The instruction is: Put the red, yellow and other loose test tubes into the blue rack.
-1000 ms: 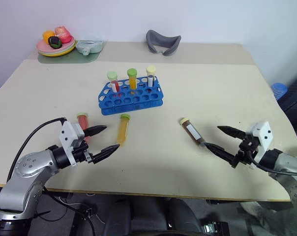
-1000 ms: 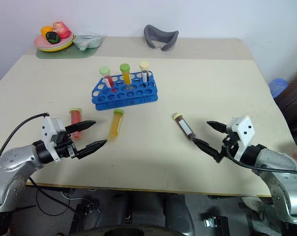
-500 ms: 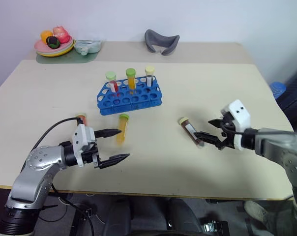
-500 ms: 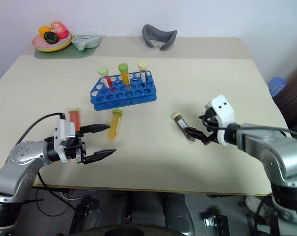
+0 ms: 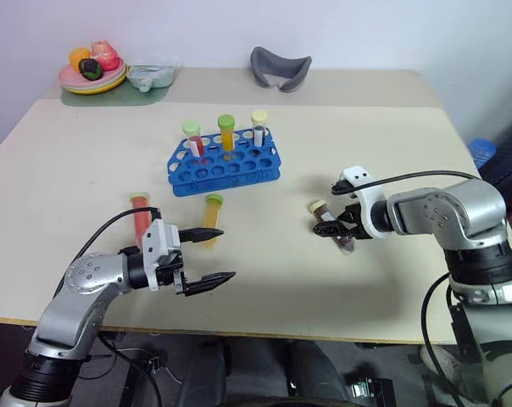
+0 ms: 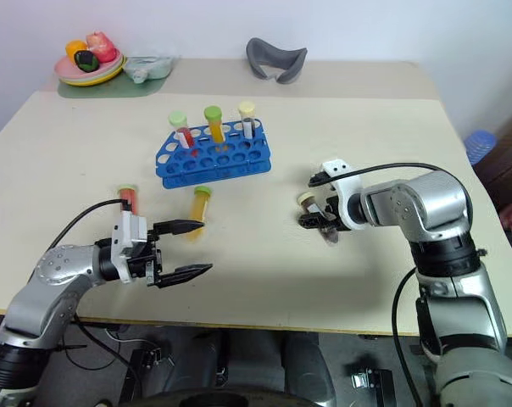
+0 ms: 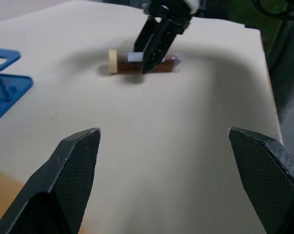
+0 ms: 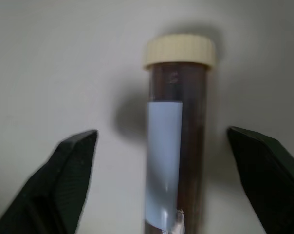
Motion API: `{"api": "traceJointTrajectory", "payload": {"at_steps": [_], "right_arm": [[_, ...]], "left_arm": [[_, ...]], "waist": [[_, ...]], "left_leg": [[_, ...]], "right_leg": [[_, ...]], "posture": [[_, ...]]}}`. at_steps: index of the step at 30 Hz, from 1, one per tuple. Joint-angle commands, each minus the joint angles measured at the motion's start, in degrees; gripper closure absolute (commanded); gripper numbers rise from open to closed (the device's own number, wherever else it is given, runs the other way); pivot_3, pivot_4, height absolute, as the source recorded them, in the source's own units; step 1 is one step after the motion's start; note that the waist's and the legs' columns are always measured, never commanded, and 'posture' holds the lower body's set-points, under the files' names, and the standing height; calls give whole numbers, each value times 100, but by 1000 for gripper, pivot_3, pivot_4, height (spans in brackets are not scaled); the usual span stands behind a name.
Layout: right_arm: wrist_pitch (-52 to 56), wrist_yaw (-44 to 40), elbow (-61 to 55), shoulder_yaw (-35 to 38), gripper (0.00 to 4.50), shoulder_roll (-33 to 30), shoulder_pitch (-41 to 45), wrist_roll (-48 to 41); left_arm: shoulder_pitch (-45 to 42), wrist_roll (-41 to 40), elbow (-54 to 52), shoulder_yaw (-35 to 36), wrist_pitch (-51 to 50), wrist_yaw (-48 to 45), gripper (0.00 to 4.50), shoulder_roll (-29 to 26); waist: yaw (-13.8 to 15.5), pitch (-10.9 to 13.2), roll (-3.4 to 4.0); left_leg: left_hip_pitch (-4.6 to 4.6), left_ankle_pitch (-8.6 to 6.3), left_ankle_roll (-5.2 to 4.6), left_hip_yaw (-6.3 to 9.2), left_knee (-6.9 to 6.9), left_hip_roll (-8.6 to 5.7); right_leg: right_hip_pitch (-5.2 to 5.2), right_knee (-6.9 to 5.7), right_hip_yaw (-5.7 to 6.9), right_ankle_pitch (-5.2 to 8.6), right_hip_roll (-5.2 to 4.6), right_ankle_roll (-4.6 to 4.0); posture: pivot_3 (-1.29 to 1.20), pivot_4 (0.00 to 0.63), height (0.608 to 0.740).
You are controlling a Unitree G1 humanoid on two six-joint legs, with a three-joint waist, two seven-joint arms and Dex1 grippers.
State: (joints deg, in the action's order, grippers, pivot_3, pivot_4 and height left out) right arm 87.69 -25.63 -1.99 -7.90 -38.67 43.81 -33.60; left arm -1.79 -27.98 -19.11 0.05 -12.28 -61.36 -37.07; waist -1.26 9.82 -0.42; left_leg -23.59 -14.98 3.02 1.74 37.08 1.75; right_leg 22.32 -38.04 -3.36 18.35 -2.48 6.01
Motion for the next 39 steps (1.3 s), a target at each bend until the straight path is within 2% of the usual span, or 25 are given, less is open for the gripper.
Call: {"api": "traceJointTrajectory", "payload": {"at_steps": [1,5,11,25,39], "right_arm": [[-310,-207,514,-362,154,9,352,292],[-701,-405,1094,-693,154,205,689,582],[-959,-726,1346,-1007,154,333,864,843],[-1087,-1183,1372,-1234,154,634,932,1258],[-918,-1259,1264,-1199,154,899,952,1390]], "left_arm": [[77,-16,-270,-42,-19,94,218,26],[217,12,-357,-88,11,221,218,75],[474,7,-529,-47,9,363,218,70],[685,-80,-638,91,-6,427,218,-57],[730,-76,-595,55,17,368,218,-55]], "waist": [[-16,0,0],[-78,-1,-2],[-142,-2,-2],[-222,-5,-6],[-280,-5,-6]], "left_leg": [[4,0,0,-1,0,0],[6,0,0,-1,2,2],[9,0,0,1,1,5],[14,0,0,2,0,8],[17,0,0,5,-2,10]], "right_leg": [[-1,-3,-1,0,1,0],[-3,-6,-2,0,3,0],[-2,-13,-2,0,6,0],[-4,-16,-3,0,9,-1],[-3,-20,-3,0,14,-1]], "posture": [[0,150,740],[0,150,740],[0,150,740],[0,150,740],[0,150,740]]}}
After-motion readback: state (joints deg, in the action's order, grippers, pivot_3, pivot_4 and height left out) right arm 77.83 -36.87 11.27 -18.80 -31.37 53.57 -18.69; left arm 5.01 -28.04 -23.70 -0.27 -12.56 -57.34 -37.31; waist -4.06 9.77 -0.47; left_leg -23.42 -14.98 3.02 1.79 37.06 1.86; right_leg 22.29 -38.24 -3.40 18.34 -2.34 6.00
